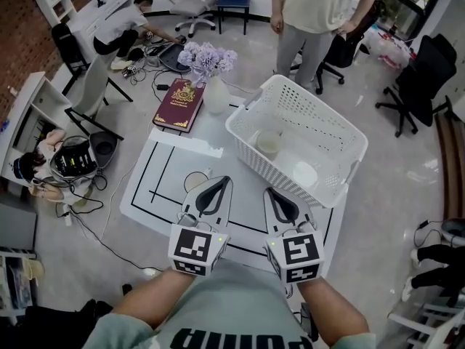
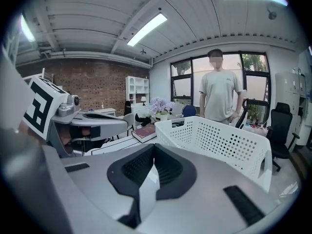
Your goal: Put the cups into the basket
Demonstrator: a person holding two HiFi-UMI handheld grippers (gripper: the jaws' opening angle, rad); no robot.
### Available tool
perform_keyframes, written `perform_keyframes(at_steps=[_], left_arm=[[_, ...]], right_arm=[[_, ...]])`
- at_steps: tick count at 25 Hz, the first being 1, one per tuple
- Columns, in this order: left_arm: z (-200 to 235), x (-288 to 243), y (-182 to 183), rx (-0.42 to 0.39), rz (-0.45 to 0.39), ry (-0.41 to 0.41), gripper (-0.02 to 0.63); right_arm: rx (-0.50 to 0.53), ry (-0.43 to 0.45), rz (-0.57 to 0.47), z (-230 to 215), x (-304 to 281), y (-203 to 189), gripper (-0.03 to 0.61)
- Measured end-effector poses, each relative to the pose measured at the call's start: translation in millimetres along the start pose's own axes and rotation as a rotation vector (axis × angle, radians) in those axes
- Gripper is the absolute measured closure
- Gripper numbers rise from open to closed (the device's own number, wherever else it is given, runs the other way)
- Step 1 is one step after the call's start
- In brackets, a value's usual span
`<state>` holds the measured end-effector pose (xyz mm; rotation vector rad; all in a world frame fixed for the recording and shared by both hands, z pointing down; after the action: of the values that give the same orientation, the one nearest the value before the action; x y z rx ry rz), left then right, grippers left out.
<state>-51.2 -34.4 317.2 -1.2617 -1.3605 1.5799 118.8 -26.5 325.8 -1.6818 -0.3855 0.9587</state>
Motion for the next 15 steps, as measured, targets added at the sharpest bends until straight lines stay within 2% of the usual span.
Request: perform_keyframes(at_steps=[8,15], left_arm=[[-28,28,-17,0.024,0.004,0.032,0.611],[-46,51,-25,0.046,-0.003,0.082,0.609]], right_arm=[[-0.010,0.006,-0.010,8,25,-19,0.561],[-0.004,0.051,-0.009,13,42,-37,0.561]])
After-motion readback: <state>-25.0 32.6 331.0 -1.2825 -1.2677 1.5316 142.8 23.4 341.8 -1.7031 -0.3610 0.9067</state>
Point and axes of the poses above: the fingertips, and each gripper's own axes: x backward along the fingers, z to its left, y out of its top, the point moved 9 cm from there along x, backward along the fingers, and after that the axes turned 10 degrees about y, right-handed, at the moved point
